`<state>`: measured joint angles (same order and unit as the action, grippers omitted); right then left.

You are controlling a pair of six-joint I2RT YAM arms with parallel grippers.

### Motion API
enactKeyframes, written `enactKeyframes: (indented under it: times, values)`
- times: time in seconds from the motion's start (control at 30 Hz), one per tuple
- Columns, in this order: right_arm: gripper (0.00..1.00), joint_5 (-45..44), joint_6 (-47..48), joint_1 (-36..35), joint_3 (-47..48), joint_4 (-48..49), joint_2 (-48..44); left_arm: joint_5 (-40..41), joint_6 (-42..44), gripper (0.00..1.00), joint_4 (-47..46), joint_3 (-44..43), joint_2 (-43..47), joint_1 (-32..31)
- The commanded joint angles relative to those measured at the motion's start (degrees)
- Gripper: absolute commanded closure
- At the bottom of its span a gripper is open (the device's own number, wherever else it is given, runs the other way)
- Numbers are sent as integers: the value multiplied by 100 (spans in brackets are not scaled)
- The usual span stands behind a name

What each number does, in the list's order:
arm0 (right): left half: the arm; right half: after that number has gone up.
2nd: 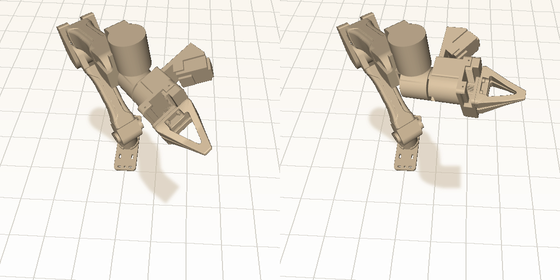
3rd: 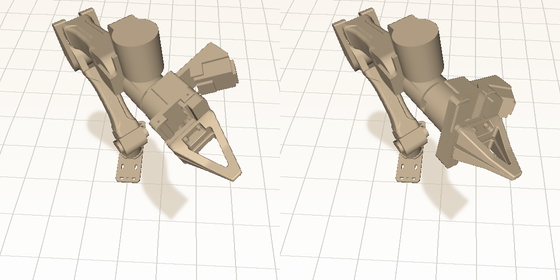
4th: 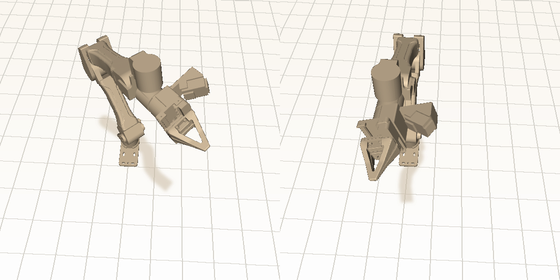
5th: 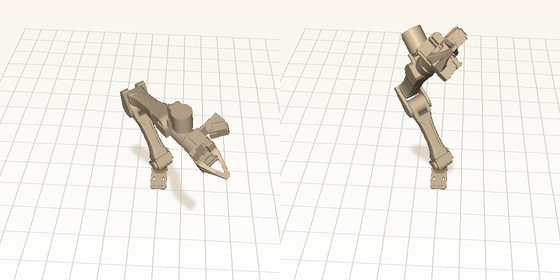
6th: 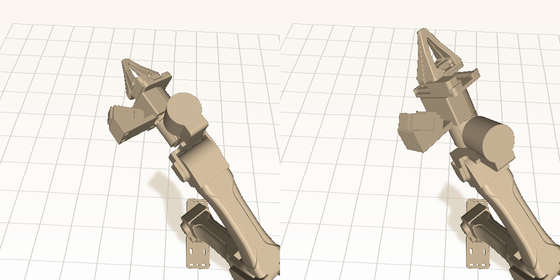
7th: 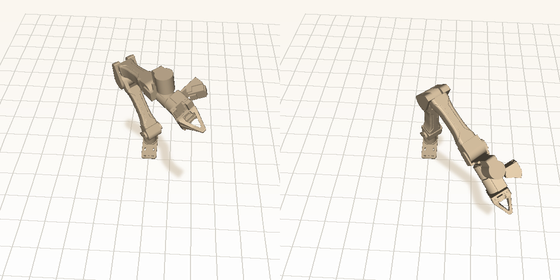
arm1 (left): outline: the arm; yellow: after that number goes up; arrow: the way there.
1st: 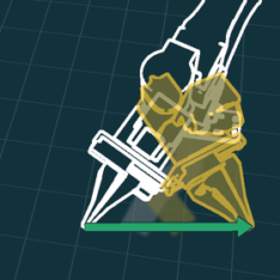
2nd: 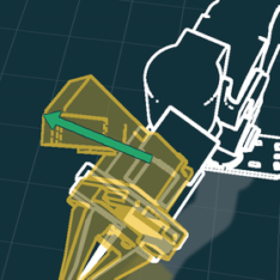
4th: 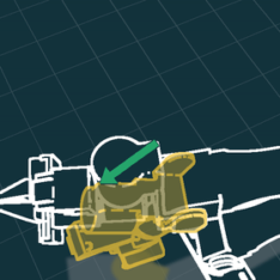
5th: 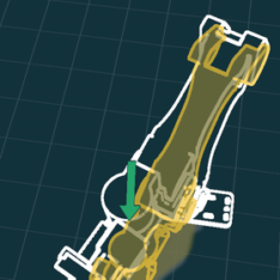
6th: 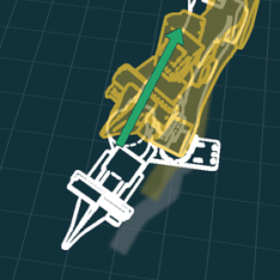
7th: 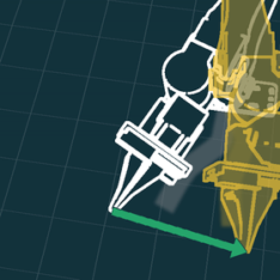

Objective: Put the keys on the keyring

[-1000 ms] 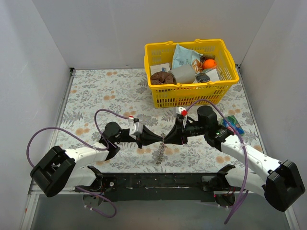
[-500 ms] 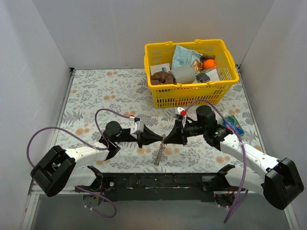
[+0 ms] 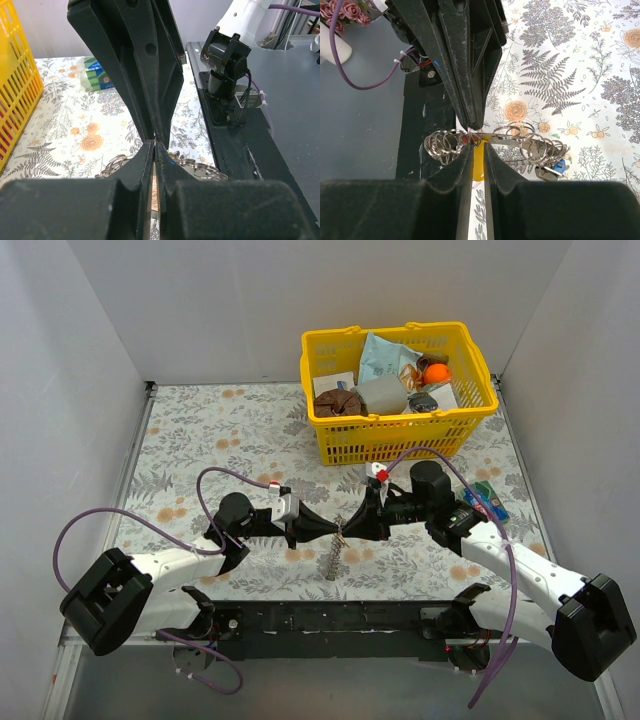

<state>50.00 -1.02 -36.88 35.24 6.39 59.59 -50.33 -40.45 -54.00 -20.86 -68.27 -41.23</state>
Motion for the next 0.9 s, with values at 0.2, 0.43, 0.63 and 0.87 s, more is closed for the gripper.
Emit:
enactKeyframes:
  times: [0.2,0.43,0.63,0.87]
  values:
    - [77,-43,75,-21,308,187,-35,-118,46,100,-190,-146,60,-34]
    - [59,-60,-4,-21,273,371,-35,-179,37,100,-208,-225,7,-34]
    - [85,141,-56,-29,264,529,52,-232,-16,100,-287,-269,-46,-34]
    - [99,266,197,-21,422,118,281,-206,63,100,-42,-304,50,-34]
